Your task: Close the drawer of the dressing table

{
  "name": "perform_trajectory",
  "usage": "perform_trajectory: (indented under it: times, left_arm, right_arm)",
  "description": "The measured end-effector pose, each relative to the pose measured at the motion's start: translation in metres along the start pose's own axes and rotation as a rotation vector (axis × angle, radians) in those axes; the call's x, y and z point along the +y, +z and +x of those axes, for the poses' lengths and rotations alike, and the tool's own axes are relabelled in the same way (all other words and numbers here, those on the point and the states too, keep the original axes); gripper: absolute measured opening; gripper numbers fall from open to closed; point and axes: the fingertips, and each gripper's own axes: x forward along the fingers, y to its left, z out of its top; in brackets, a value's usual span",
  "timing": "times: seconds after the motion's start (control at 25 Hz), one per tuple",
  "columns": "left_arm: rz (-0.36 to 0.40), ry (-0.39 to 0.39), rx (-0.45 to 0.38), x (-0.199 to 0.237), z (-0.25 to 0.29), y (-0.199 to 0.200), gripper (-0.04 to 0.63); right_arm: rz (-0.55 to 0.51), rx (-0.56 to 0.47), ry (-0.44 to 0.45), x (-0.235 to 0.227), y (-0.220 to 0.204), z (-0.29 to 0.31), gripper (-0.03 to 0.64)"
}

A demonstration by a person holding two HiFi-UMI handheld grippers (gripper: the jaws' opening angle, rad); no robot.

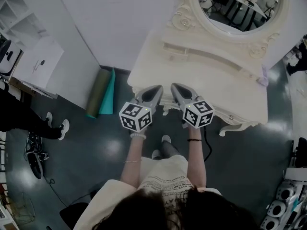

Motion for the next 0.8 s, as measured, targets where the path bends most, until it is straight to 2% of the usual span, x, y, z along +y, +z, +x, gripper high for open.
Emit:
perform_trajectory:
  times: [0.8]
  left_arm:
    - [-0.034,0.051,0.02,0.025,0.072,0.0,0.0]
  right_arm:
    - [0.041,0.045,0.057,-0.067,0.009,0.036,0.003]
